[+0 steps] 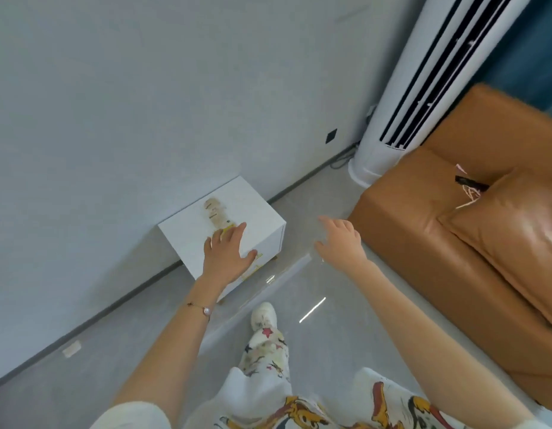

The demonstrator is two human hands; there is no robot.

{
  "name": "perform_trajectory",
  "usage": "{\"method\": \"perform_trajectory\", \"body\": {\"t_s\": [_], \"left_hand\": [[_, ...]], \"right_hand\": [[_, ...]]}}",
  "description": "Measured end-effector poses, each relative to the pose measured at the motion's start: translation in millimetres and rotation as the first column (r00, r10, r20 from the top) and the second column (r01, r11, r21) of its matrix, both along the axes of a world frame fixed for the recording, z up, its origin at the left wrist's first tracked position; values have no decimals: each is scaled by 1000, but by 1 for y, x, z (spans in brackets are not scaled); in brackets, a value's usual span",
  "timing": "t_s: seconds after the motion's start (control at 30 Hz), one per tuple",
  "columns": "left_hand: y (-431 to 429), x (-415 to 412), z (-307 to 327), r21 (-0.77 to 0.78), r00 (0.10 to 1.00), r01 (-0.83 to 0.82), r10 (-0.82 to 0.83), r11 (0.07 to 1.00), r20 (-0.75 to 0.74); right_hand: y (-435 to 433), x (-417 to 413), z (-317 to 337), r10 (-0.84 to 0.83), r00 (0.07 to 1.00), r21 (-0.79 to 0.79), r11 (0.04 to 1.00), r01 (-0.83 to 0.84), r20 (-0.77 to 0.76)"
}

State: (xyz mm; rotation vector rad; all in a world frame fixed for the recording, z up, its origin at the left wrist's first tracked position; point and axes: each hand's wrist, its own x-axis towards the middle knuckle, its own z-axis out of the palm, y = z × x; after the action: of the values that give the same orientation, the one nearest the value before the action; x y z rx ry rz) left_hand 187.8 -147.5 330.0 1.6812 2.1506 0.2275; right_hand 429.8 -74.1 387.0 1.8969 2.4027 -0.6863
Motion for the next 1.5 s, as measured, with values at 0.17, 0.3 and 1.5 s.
{"method": "perform_trajectory", "body": {"t_s": [0.17, 0.3, 1.5], "left_hand": [[55, -47, -27, -91, 998, -62, 59, 994, -35], [94, -81, -43, -143, 991, -130, 127, 981, -32], [225, -79, -406, -179, 319, -925, 941, 336, 114]], "right_hand": [[79, -42, -18, 82, 995, -31, 996, -81, 48], [140, -79, -26, 133, 987, -72, 989, -127, 86], [298, -351, -472, 455, 879, -167, 864, -475, -144]]}}
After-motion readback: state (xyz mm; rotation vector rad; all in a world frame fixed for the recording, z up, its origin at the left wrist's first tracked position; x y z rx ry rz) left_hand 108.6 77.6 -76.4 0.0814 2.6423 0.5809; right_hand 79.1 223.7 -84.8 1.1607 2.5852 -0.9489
